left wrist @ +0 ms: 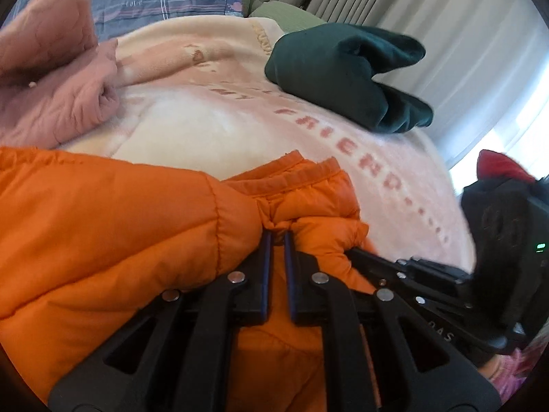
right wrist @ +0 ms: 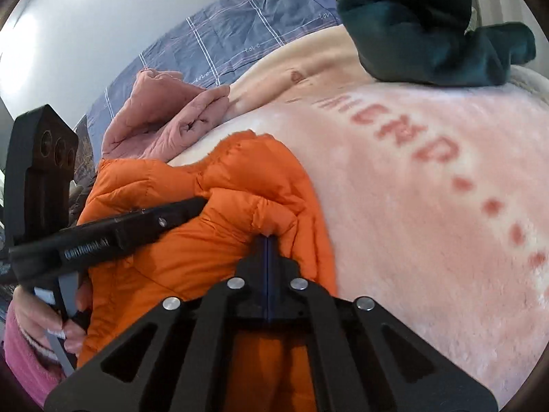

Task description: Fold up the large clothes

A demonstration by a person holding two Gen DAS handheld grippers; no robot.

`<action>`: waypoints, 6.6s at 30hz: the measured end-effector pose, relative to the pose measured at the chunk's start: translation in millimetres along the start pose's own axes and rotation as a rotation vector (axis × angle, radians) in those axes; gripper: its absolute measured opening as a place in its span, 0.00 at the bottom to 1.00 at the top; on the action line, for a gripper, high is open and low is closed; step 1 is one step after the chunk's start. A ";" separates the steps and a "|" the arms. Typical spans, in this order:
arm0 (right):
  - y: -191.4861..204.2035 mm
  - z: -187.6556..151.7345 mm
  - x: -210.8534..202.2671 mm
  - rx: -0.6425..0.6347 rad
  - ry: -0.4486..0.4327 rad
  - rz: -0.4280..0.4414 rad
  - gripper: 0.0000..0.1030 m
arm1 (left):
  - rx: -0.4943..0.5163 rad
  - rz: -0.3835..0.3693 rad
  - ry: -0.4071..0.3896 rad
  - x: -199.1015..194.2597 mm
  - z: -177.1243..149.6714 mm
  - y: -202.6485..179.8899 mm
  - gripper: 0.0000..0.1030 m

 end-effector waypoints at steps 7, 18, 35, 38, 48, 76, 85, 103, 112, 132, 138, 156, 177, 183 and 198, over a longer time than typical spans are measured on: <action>8.7 -1.4 -0.9 -0.089 0.007 -0.066 0.00 | -0.003 -0.004 -0.131 -60.4 8.4 6.1 0.11; 16.6 2.7 5.2 -0.167 0.017 -0.141 0.00 | -0.091 0.125 -0.145 -54.1 -1.5 100.7 0.03; 17.7 1.6 3.6 -0.177 0.005 -0.153 0.00 | -0.173 0.174 -0.172 -69.0 -2.9 133.3 0.03; 17.3 1.8 4.2 -0.177 0.009 -0.155 0.00 | -0.146 0.226 -0.189 -61.0 -8.8 127.1 0.03; 19.3 1.1 1.2 -0.184 -0.002 -0.155 0.00 | -0.029 0.200 -0.283 -136.3 -16.1 74.3 0.21; 24.8 -2.4 -4.8 -0.228 -0.018 -0.185 0.00 | 0.262 0.160 -0.161 -119.9 -170.8 -7.7 0.33; 20.7 -1.0 -14.4 -0.214 -0.032 -0.150 0.02 | 0.309 0.280 -0.174 -123.2 -176.0 -22.5 0.33; 67.0 -21.8 -147.1 -0.281 -0.213 0.020 0.17 | 0.308 0.264 -0.248 -157.1 -161.4 -40.4 0.37; 48.3 -81.8 -82.7 -0.167 -0.003 -0.013 0.12 | 0.268 0.268 -0.207 -124.5 -142.7 -18.0 0.39; 44.1 -89.0 -88.4 -0.154 -0.033 -0.012 0.16 | 0.242 0.352 -0.134 -35.9 -36.6 -11.6 0.30; 41.4 -91.9 -85.8 -0.138 -0.025 0.024 0.17 | 0.273 0.376 -0.138 -44.7 -39.2 -18.1 0.30; 41.3 -90.9 -81.7 -0.131 -0.026 0.038 0.20 | 0.037 0.558 -0.243 -91.9 -7.0 69.5 0.02; -6.1 -116.9 -126.0 0.280 0.031 0.383 0.78 | 0.404 0.245 -0.164 -53.7 -92.4 -61.0 0.42; 0.0 -107.6 -98.0 0.347 0.134 0.442 0.89 | 0.395 0.220 -0.166 -56.3 -92.9 -56.6 0.42; 14.6 -87.6 -73.4 0.436 0.241 0.437 0.94 | 0.333 0.136 -0.165 -65.9 -94.3 -45.1 0.42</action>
Point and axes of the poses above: each gripper's, at about its wrist camera, not at the fingertips, and x roughly the way its jaws point, y to its left, z to its top, the point moved 4 cm from there along x, roughly the way its jaws point, and after that the axes turned 12 degrees about -x, right-handed, at the moved point
